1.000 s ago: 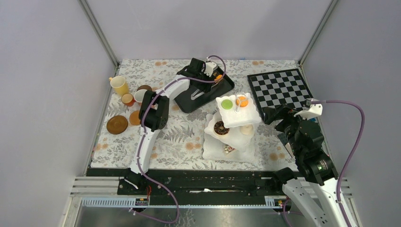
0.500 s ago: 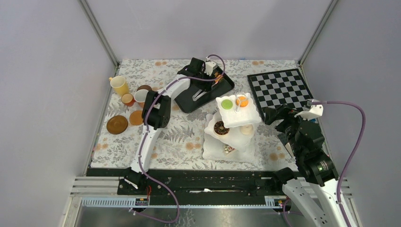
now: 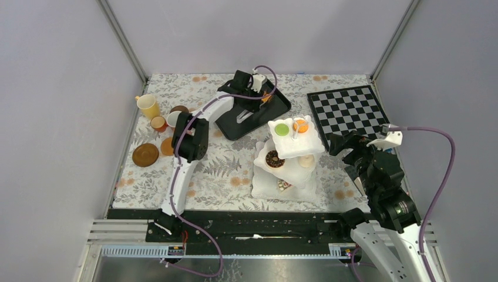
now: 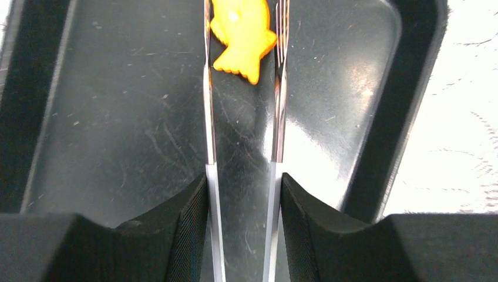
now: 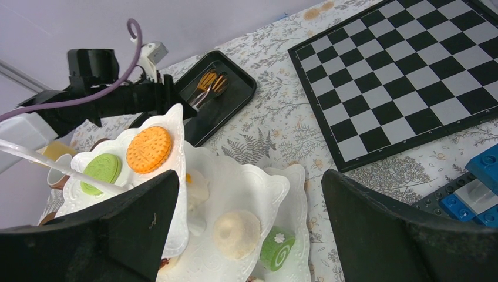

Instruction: Serve the afternoon tea

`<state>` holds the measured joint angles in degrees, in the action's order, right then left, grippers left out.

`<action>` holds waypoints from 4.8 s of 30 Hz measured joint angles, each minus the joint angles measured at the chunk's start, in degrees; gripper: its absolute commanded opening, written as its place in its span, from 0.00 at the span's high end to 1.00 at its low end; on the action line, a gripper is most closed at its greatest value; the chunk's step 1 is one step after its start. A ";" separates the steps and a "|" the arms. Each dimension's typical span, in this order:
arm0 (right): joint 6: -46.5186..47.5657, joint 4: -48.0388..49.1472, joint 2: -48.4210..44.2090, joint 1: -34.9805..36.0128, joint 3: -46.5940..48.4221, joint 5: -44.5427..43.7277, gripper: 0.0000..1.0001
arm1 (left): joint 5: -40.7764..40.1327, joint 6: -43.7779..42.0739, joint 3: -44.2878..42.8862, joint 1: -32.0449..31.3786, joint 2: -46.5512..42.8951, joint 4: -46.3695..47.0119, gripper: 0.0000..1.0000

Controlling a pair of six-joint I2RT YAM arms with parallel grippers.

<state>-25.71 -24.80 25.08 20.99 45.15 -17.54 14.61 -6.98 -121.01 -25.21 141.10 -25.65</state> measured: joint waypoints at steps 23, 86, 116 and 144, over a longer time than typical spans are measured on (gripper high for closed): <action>4.42 1.60 -5.92 0.00 0.00 2.69 0.02 | -9.25 8.61 12.83 1.22 -43.74 -17.79 0.81; 3.15 3.37 -7.10 0.00 -1.95 4.74 0.02 | 14.69 19.43 35.36 -20.50 -67.36 -16.15 0.48; 3.28 3.50 -7.10 0.00 -2.38 4.96 0.02 | 6.93 13.64 33.59 -20.50 -73.44 -20.72 0.44; 3.63 3.32 -8.13 0.00 -2.36 4.68 0.02 | -45.09 24.44 65.83 -15.37 -74.27 -5.81 0.49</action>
<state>-22.09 -21.47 16.95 20.99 42.78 -12.86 -30.48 17.45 -55.18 -40.58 66.83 -31.46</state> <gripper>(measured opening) 0.985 0.541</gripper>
